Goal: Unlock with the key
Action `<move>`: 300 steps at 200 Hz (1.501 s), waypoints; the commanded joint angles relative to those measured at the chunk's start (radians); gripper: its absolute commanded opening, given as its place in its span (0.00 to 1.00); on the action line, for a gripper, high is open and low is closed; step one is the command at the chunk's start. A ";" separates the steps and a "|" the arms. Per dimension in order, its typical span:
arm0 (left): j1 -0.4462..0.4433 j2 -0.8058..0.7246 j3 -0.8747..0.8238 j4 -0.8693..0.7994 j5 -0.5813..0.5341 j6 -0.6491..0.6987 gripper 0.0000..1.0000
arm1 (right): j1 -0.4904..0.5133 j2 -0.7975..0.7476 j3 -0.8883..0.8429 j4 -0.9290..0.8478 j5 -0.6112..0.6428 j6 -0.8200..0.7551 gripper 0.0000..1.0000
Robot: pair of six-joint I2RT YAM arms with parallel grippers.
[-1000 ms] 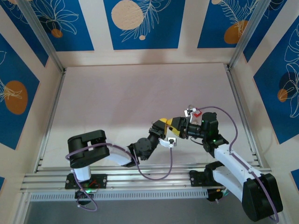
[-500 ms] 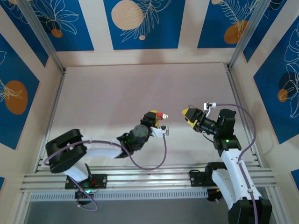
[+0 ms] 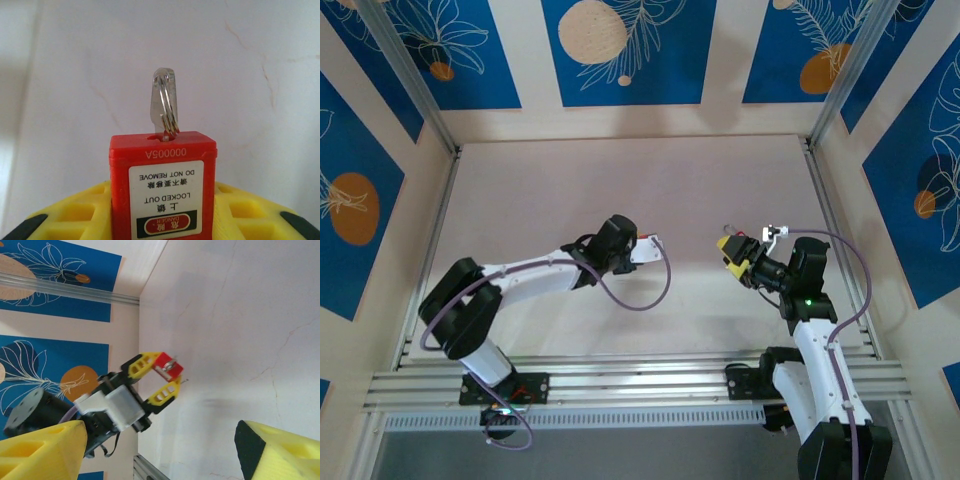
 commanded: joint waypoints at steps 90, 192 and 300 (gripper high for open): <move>0.089 0.290 0.216 -0.156 0.099 0.097 0.30 | -0.015 0.002 -0.019 -0.048 -0.040 -0.047 0.78; 0.095 0.354 0.270 -0.192 0.062 0.080 0.64 | -0.027 0.029 0.000 -0.084 -0.016 -0.087 0.78; 0.094 -0.152 0.183 0.013 -0.070 -0.279 0.91 | 0.061 0.131 0.208 -0.361 0.428 -0.316 0.75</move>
